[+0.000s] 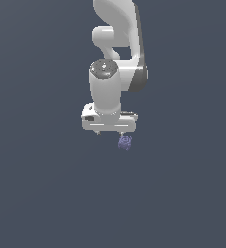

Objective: Pick up the object and move it to a goal position.

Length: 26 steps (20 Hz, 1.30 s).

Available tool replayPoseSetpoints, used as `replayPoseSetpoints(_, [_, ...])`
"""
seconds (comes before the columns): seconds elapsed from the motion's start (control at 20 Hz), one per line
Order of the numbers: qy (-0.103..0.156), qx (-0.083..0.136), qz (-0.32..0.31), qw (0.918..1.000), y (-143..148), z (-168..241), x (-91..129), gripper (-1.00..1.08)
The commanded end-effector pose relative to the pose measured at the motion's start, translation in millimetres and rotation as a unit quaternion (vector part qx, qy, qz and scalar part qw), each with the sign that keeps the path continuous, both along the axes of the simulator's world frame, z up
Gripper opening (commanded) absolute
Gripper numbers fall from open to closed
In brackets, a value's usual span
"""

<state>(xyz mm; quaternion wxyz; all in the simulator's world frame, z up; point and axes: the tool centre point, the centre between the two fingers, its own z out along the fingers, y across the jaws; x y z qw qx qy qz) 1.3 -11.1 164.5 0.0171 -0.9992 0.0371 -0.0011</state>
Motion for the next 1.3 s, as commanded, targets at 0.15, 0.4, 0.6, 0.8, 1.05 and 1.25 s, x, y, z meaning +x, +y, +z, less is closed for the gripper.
replayPoseSetpoints(0.15, [0.001, -0.001, -0.006, 1.0, 6.5, -5.8, -1.6, 1.0])
replayPoseSetpoints(0.4, [0.002, -0.004, -0.02, 0.9998, 20.5, -19.3, -6.1, 1.0])
replayPoseSetpoints(0.6, [0.002, -0.008, -0.037, 0.9993, 37.0, -35.3, -12.4, 1.0])
replayPoseSetpoints(0.8, [0.003, -0.012, -0.054, 0.9984, 54.5, -52.2, -20.3, 1.0])
replayPoseSetpoints(1.05, [0.003, -0.015, -0.069, 0.9975, 69.1, -66.2, -28.0, 1.0])
replayPoseSetpoints(1.25, [0.003, -0.017, -0.076, 0.997, 75.1, -72.0, -31.4, 1.0])
